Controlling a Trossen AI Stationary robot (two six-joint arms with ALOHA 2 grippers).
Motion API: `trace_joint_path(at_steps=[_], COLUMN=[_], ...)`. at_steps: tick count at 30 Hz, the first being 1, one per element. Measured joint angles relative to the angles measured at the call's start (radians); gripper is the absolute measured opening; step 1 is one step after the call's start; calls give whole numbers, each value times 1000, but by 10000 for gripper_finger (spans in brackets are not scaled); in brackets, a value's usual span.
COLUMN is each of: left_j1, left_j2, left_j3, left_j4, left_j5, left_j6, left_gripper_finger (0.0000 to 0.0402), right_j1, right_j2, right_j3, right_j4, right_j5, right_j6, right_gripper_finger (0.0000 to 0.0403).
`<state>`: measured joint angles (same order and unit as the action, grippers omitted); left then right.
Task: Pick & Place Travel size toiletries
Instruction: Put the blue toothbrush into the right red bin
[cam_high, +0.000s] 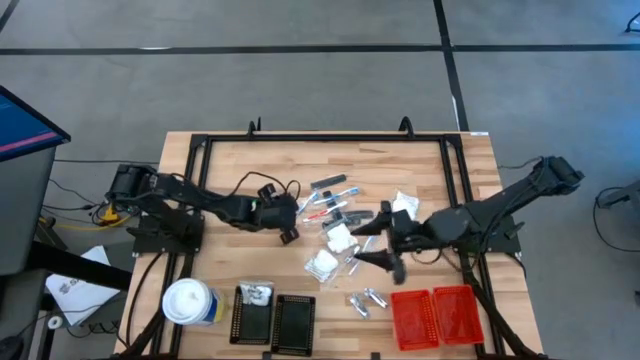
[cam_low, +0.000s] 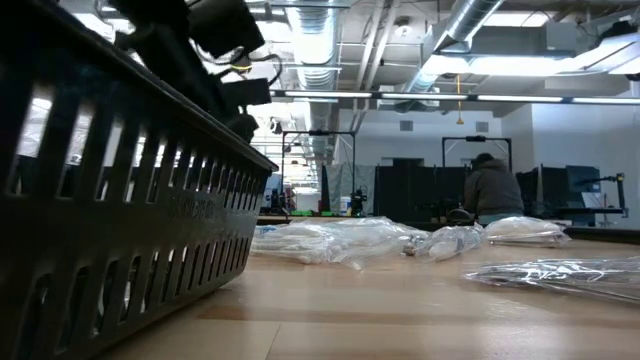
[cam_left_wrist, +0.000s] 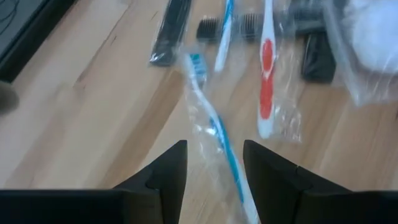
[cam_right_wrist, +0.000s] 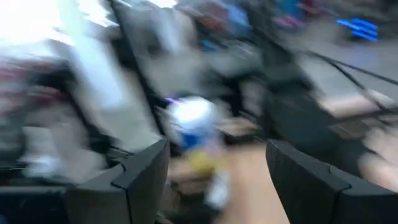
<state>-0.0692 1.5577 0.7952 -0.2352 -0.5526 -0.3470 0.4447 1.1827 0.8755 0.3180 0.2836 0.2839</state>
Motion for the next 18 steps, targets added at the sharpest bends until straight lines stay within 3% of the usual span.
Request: trace_joint_path(at_steps=[3, 7, 18], left_j1=[22, 76, 158], left_j2=[1, 1, 14], left_j3=[-70, -96, -131], left_j4=[212, 405, 327], left_j5=[6, 74, 219], left_j6=[1, 19, 55], left_gripper_finger=[150, 150, 150], right_j1=[-33, -32, -26], right_j2=[-13, -13, -12], right_j3=[-76, -107, -107], right_j4=[257, 386, 362], right_j5=[-194, -253, -258], right_j6=[-41, -59, -57], right_gripper_finger=[260, 260, 260])
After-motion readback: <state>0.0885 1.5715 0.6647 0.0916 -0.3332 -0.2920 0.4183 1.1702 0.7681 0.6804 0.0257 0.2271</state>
